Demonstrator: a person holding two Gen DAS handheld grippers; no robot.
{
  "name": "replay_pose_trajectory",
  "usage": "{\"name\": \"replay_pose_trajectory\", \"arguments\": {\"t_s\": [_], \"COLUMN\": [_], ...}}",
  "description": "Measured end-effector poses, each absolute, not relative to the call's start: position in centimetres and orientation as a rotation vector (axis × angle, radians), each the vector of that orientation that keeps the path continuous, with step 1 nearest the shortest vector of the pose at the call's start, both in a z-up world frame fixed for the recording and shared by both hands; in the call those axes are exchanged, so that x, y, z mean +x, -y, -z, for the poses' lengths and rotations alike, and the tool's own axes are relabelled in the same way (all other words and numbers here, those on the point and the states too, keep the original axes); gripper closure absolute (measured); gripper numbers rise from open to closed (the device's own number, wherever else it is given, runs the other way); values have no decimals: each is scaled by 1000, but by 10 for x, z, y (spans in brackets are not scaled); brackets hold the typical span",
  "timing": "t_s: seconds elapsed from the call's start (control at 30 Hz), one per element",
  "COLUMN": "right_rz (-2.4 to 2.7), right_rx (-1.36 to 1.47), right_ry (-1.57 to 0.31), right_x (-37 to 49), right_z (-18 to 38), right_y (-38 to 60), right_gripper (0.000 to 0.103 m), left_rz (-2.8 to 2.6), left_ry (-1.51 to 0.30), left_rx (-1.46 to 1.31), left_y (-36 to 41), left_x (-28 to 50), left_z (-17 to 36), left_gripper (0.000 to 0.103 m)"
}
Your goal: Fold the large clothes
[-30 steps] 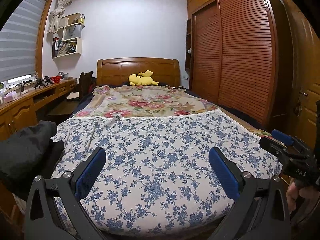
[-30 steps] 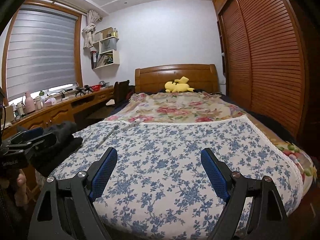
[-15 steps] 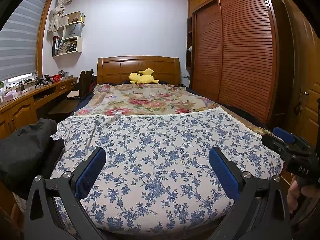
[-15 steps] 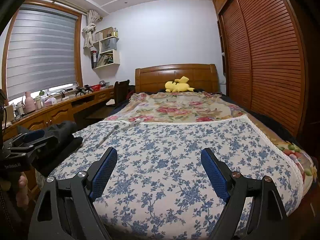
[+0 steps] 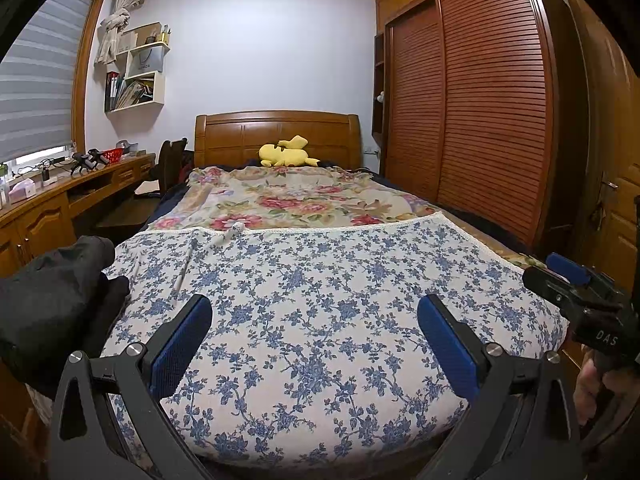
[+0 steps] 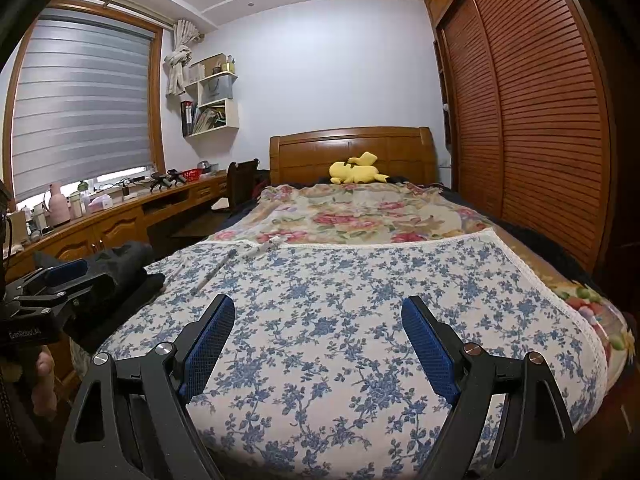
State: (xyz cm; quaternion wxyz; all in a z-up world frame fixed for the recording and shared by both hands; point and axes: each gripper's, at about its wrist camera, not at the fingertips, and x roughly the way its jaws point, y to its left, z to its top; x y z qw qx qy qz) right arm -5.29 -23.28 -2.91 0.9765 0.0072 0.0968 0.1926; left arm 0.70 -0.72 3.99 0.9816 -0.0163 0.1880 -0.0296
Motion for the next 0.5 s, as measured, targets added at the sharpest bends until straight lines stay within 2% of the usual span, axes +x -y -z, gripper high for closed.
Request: {"name": "replay_pose_trajectory", "arguments": {"t_s": [0.5], "right_rz": [-388], "right_rx": [16], "right_ry": [-200], "right_x": [-54], "right_z": [29], "right_y": [231], "right_gripper": [16], "left_rz": [58], "left_ry": [-381], "left_rx": [-32], "left_y": [6], "left_x": [7], "left_z": [-38], "left_gripper": [0]}}
